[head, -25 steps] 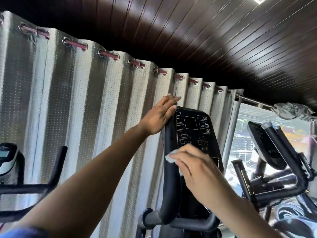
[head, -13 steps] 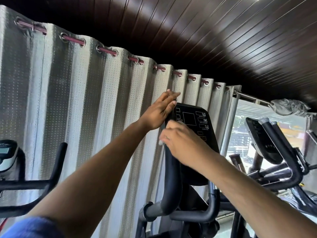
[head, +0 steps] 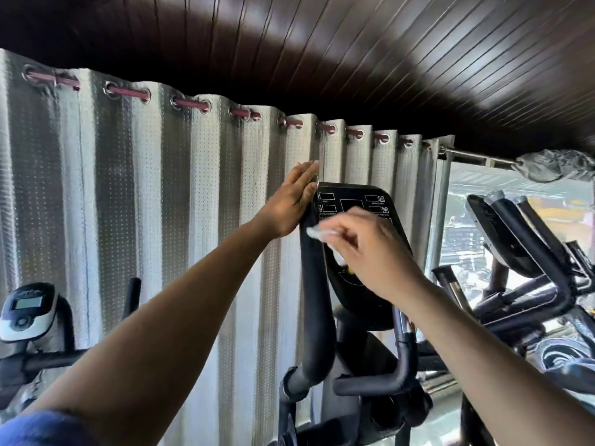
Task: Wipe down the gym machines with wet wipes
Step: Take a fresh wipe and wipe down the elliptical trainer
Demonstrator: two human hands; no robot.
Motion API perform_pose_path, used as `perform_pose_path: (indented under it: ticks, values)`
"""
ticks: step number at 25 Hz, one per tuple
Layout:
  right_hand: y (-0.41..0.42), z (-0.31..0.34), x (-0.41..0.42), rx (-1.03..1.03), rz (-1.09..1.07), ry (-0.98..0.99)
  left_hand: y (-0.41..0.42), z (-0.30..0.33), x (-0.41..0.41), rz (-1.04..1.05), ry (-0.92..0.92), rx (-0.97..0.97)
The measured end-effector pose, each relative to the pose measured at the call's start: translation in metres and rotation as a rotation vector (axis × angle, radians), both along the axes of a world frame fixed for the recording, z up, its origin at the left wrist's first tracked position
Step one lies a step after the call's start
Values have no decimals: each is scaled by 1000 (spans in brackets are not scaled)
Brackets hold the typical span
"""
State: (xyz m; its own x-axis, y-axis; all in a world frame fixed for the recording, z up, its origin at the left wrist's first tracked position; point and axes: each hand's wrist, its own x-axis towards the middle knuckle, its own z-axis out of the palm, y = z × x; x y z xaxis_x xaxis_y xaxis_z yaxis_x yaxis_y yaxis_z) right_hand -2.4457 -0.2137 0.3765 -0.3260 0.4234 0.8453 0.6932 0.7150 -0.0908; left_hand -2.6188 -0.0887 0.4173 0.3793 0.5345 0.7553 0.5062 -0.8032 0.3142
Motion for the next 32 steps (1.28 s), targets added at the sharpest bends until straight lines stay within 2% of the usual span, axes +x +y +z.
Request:
perform_pose_path:
  ticks: [4, 8, 10, 12, 14, 17, 21, 25, 27, 28, 29, 31, 32]
  values:
    - [14, -21, -17, -16, -19, 16, 1, -1, 6, 31, -15, -30]
    - [-39, -91, -2, -180, 152, -90, -9, -2, 17, 39, -57, -122]
    - [-52, -106, 12, -282, 242, -21, -19, -3, 19, 85, 4, -151]
    - [-53, -97, 28, -340, 326, 174, -28, -12, 23, 220, 147, -88]
    - [-47, -79, 33, -225, 320, 344, -41, -32, 24, 284, 194, -12]
    - [-28, -84, 8, -24, 224, 284, -55, -56, 28, 235, 126, 39]
    - [-26, -139, -9, -25, 186, 145, -58, -55, 30, 331, 151, -2]
    - [-33, -173, 0, -38, 267, 182, -65, -53, 37, 404, 124, -33]
    - [-30, -204, 0, -128, 287, 219, -74, -56, 40, 398, 123, -79]
    - [-29, -225, -1, -261, 297, 319, -79, -59, 41, 386, 132, -109]
    - [-29, -246, -4, -473, 329, 513, -85, -65, 42, 379, 137, -129]
    - [-34, -269, -13, -980, 461, 1150, -93, -77, 43, 381, 115, -111]
    - [-36, -272, -20, -1107, 535, 1449, -94, -80, 45, 389, 94, -90]
